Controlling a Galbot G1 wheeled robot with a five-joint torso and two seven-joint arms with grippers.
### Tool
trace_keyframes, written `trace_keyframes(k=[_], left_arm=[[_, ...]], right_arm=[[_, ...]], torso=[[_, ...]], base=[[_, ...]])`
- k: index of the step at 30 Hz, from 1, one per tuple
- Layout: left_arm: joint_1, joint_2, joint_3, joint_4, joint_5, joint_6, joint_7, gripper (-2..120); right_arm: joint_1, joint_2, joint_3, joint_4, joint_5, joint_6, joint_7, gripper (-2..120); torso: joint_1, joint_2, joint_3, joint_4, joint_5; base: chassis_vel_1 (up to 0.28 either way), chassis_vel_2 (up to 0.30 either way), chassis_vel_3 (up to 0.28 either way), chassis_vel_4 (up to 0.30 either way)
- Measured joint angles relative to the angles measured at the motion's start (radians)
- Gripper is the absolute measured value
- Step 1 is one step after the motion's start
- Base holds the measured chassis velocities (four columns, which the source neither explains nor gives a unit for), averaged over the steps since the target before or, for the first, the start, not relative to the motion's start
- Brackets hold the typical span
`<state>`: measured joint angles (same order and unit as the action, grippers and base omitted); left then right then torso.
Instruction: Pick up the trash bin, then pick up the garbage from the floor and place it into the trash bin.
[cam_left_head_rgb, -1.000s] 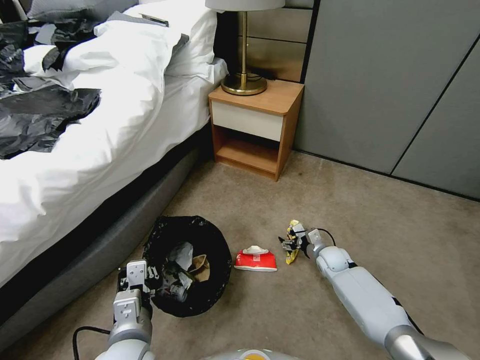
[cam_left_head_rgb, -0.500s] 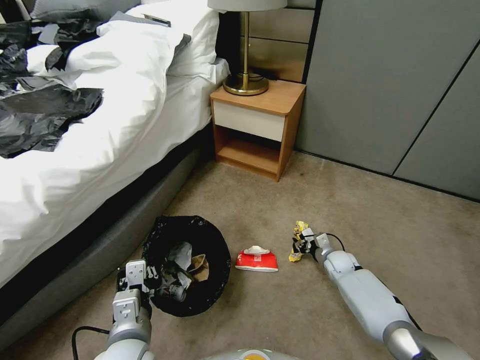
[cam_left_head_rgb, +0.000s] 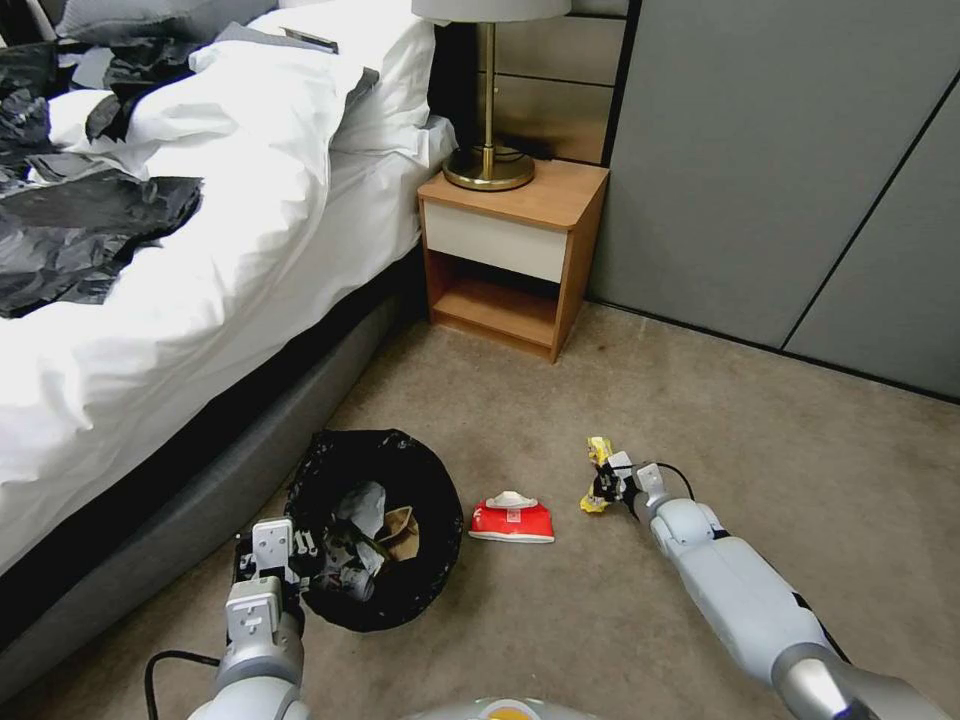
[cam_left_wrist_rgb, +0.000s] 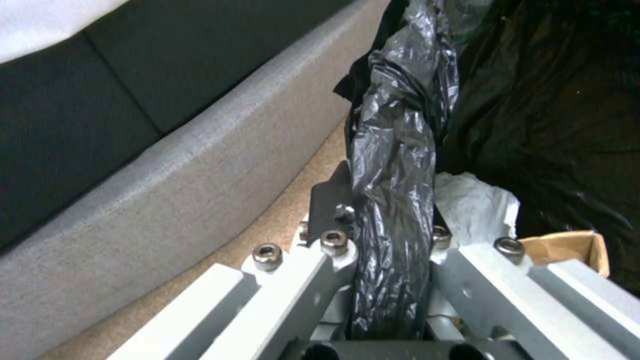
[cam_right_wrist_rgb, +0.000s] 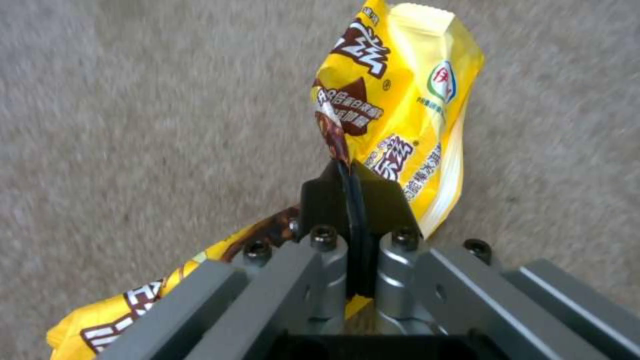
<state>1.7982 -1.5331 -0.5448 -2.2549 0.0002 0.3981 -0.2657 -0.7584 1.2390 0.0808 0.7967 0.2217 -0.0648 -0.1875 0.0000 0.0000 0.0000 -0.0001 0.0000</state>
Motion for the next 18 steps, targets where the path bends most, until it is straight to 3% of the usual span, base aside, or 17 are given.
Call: trace_keyframes(k=[7, 10, 11, 14, 15, 18], left_arm=[[0.000, 0.002, 0.002, -0.004, 0.000, 0.000, 0.000, 1], [0.000, 0.004, 0.005, -0.008, 0.000, 0.001, 0.000, 1], [0.000, 0.004, 0.005, -0.008, 0.000, 0.001, 0.000, 1], [0.000, 0.005, 0.008, -0.011, 0.000, 0.002, 0.000, 1], [0.000, 0.005, 0.008, -0.011, 0.000, 0.002, 0.000, 1], [0.003, 0.006, 0.012, -0.011, 0.000, 0.002, 0.000, 1]], right_arm=[[-0.057, -0.047, 0.005, 0.159, 0.085, 0.008, 0.021, 0], [-0.120, -0.099, 0.017, 0.385, 0.159, 0.036, 0.034, 0], [-0.120, -0.099, 0.017, 0.385, 0.159, 0.036, 0.034, 0], [-0.154, -0.142, 0.024, 0.559, 0.154, 0.154, -0.016, 0], [-0.154, -0.142, 0.024, 0.559, 0.154, 0.154, -0.016, 0], [-0.172, -0.183, 0.020, 0.702, 0.131, 0.258, -0.113, 0]], torso=[[0.000, 0.000, 0.000, 0.0001, 0.0000], [0.000, 0.000, 0.000, -0.0001, 0.0000], [0.000, 0.000, 0.000, -0.0001, 0.0000], [0.000, 0.000, 0.000, 0.0001, 0.0001], [0.000, 0.000, 0.000, 0.0001, 0.0001], [0.000, 0.000, 0.000, 0.0000, -0.0001]], base=[[0.000, 0.000, 0.000, 0.000], [0.000, 0.000, 0.000, 0.000], [0.000, 0.000, 0.000, 0.000], [0.000, 0.000, 0.000, 0.000], [0.000, 0.000, 0.000, 0.000], [0.000, 0.000, 0.000, 0.000]])
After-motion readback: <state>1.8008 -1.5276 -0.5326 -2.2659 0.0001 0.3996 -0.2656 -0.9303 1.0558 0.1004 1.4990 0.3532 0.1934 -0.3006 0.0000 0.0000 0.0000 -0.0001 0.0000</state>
